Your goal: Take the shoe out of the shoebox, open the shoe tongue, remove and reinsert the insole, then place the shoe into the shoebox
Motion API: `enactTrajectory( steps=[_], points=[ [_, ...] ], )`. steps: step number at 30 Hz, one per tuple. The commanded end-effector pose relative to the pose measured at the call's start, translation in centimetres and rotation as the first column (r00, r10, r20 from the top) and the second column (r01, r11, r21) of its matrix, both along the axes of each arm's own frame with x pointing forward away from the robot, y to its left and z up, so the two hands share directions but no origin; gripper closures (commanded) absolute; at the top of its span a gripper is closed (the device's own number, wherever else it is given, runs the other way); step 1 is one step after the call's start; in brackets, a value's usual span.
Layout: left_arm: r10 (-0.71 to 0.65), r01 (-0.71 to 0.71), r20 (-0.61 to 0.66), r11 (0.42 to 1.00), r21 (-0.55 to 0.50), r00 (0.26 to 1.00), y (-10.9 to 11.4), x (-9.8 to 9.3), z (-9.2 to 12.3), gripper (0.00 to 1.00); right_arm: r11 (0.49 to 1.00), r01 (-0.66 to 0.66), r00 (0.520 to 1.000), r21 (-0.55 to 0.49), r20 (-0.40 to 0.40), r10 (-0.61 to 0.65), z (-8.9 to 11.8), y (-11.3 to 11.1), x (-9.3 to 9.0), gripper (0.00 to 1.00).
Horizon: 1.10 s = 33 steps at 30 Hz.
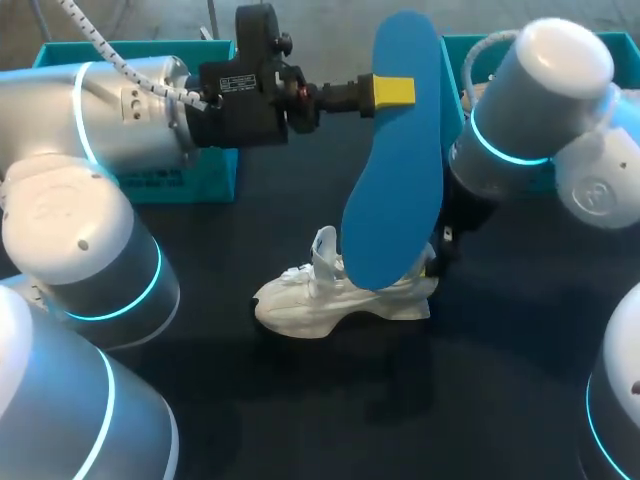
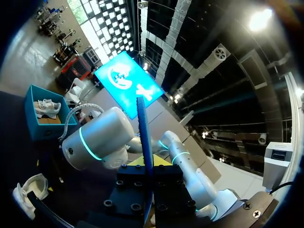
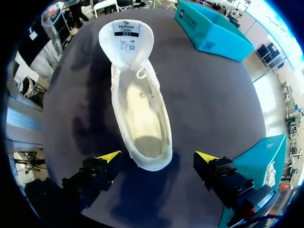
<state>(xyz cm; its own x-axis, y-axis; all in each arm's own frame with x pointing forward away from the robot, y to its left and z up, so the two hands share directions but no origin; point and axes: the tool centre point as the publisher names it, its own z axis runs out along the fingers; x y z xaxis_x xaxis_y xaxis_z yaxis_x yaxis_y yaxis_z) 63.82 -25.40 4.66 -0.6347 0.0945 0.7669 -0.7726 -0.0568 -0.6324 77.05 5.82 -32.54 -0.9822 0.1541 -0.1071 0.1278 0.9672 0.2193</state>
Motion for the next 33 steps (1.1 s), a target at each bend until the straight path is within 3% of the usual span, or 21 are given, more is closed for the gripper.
enactTrajectory(
  steps=[1,6,27,33],
  points=[
    [0.002,-0.002,0.0,1.0,0.001,1.0,-0.1,-0.1,-0.1,1.0,0.998,-0.004,1.0,-0.056,-0.01,0.004,1.9,0.3,0.4,0.0],
    [0.002,-0.002,0.0,1.0,0.001,1.0,-0.1,-0.1,-0.1,1.0,0.997,-0.031,0.999,-0.071,-0.015,0.03,2.2,1.3,0.8,0.0],
    [0.002,-0.002,0.0,1.0,0.001,1.0,-0.1,-0.1,-0.1,1.0,0.987,-0.147,0.988,-0.068,-0.062,0.142,-2.9,7.1,2.3,0.0],
    [0.002,-0.002,0.0,1.0,0.001,1.0,-0.1,-0.1,-0.1,1.0,0.983,-0.167,0.984,-0.078,-0.083,0.16,-4.5,7.8,2.7,0.22]
  ],
)
